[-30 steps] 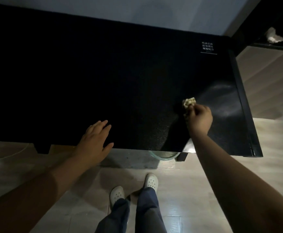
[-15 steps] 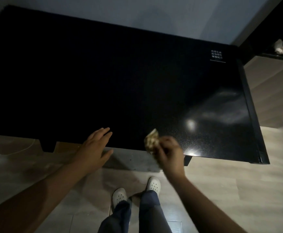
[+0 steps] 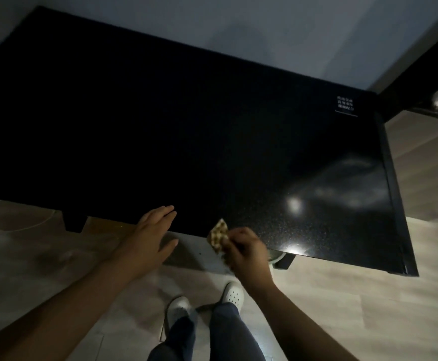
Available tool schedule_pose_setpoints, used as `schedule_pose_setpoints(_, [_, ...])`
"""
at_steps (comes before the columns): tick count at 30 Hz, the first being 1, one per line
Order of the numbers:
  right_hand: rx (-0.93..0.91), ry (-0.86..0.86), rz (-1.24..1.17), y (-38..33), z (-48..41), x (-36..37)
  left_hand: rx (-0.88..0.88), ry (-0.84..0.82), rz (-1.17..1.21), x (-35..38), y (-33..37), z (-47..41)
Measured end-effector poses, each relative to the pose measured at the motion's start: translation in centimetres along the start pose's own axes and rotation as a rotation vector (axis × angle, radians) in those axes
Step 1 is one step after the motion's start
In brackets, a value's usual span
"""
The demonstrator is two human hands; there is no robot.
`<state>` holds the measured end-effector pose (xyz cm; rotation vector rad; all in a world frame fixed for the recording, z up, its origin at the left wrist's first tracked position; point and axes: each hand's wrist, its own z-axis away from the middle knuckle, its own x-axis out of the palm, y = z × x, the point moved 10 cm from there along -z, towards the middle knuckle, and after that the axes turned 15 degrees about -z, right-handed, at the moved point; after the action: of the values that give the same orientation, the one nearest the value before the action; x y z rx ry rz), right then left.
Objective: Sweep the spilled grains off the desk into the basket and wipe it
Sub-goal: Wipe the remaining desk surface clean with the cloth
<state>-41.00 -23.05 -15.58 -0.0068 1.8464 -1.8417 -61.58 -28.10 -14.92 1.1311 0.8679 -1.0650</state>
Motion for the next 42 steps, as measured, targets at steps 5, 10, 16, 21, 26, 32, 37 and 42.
schedule_pose_setpoints(5, [0.056, 0.289, 0.064, -2.3, -4.5, -8.2, -0.040, -0.006, -0.050, -0.6, 0.4, -0.7])
schedule_pose_setpoints(10, [0.083, 0.385, 0.124, -2.7, -10.7, -14.0, -0.119, 0.001, -0.061, -2.3, 1.2, -3.2])
schedule_pose_setpoints(16, [0.084, 0.398, 0.109, -1.6, -16.8, -17.9, -0.128, -0.004, -0.036, -4.8, 3.2, -8.8])
schedule_pose_setpoints(21, [0.076, 0.391, 0.073, -0.8, -24.2, -20.7, -0.147, -0.059, -0.009, -6.7, 5.0, -15.5])
schedule_pose_setpoints(26, [0.046, 0.350, 0.065, 0.2, -33.2, -22.0, -0.199, -0.092, -0.058, -7.6, 5.2, -22.1])
schedule_pose_setpoints(32, [-0.051, 0.348, 0.168, 0.6, -43.3, -22.3, -0.221, -0.065, -0.066, -7.4, 4.0, -27.8])
schedule_pose_setpoints(37, [-0.029, 0.385, 0.241, 2.1, -48.9, -21.7, -0.236, -0.091, -0.084, -6.4, 2.9, -29.1])
schedule_pose_setpoints(42, [-0.040, 0.338, 0.222, 3.7, -51.0, -19.8, -0.183, -0.121, -0.148, -5.3, 2.0, -29.0])
